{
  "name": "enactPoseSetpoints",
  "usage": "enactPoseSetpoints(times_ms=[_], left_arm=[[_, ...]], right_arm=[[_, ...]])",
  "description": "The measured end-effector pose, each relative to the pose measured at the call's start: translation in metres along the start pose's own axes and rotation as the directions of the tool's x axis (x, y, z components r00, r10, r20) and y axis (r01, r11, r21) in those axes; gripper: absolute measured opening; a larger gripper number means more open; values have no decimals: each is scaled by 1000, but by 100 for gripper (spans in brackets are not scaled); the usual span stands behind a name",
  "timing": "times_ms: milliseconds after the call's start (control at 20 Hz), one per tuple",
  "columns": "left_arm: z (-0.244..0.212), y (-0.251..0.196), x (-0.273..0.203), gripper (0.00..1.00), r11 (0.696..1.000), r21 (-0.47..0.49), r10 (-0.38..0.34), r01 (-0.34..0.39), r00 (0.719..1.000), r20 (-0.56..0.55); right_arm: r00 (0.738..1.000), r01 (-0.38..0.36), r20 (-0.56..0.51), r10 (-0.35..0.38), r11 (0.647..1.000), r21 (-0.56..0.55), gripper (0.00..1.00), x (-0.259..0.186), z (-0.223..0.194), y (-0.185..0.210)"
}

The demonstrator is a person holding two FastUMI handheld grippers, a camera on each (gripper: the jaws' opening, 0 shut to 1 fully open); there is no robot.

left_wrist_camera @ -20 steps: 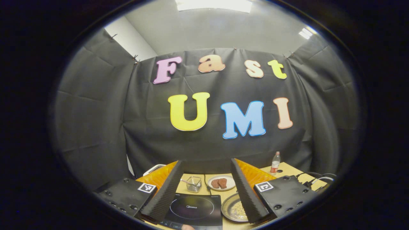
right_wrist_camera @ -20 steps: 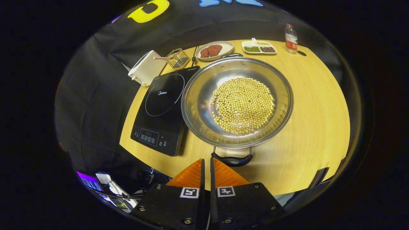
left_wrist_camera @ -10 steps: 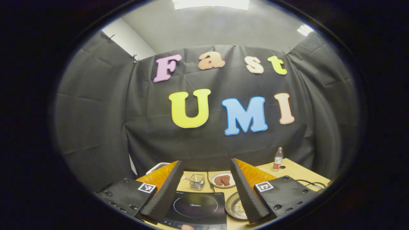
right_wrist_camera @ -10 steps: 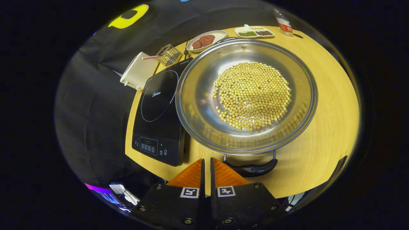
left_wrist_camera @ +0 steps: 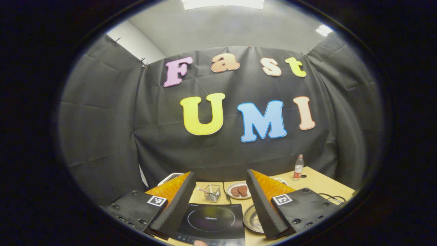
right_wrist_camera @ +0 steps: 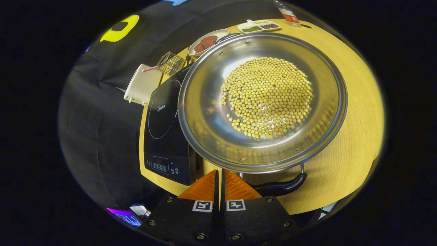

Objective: First push the handle of the pot to place it horizontally, then grasp the pot with both hands and set it on the induction cooktop.

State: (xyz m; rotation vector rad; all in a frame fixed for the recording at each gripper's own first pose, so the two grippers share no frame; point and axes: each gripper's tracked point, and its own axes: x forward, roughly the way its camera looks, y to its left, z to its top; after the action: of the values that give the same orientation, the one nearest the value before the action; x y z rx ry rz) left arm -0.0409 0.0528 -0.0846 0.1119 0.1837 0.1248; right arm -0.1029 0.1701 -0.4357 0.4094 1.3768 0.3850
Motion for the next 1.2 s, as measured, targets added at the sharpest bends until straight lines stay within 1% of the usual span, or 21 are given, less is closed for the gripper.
enactPoseSetpoints(times_ms=[250, 350, 400, 600, 650, 700, 750, 800, 1000, 1050, 1150, 1200], left_arm=[[2, -11, 4, 96, 1000, -2, -26, 26, 1000, 2], [2, -15, 5, 96, 999, 0, -35, 35, 999, 4], [1, -16, 5, 99, 999, 0, -39, 39, 999, 5], [2, -22, 7, 99, 999, -3, -49, 49, 999, 5], [3, -24, 9, 96, 999, -3, -53, 53, 999, 3], [3, -27, 9, 96, 998, -1, -57, 57, 998, 4], [4, -29, 10, 99, 998, 0, -62, 62, 998, 6], [4, -31, 11, 96, 998, 2, -66, 66, 998, 8], [6, -36, 13, 96, 997, 1, -78, 78, 997, 10], [6, -38, 13, 99, 997, 1, -80, 80, 997, 10], [7, -39, 14, 99, 996, 1, -84, 84, 996, 10], [6, -40, 14, 96, 996, 0, -87, 87, 996, 8]], right_arm=[[1000, -5, 6, 5, 1000, 27, 1, -5, -2, -11], [1000, -6, 7, 6, 999, 33, 1, -8, -3, -18], [1000, -5, 9, 5, 999, 36, 1, -9, -4, -20], [1000, -5, 13, 5, 998, 65, 1, -14, -1, -32], [1000, 1, 15, -2, 997, 73, 1, -15, -1, -36], [1000, 10, 15, -11, 997, 76, 1, -15, -1, -41], [1000, 19, 15, -20, 997, 79, 1, -15, -1, -45], [1000, 25, 17, -27, 996, 85, 1, -17, -1, -49], [999, 38, 28, -41, 993, 112, 1, -24, 6, -64], [998, 47, 29, -51, 992, 115, 1, -26, 8, -70], [997, 69, 26, -73, 991, 115, 1, -29, 7, -79], [996, 86, 25, -90, 989, 117, 1, -30, 7, -85]])
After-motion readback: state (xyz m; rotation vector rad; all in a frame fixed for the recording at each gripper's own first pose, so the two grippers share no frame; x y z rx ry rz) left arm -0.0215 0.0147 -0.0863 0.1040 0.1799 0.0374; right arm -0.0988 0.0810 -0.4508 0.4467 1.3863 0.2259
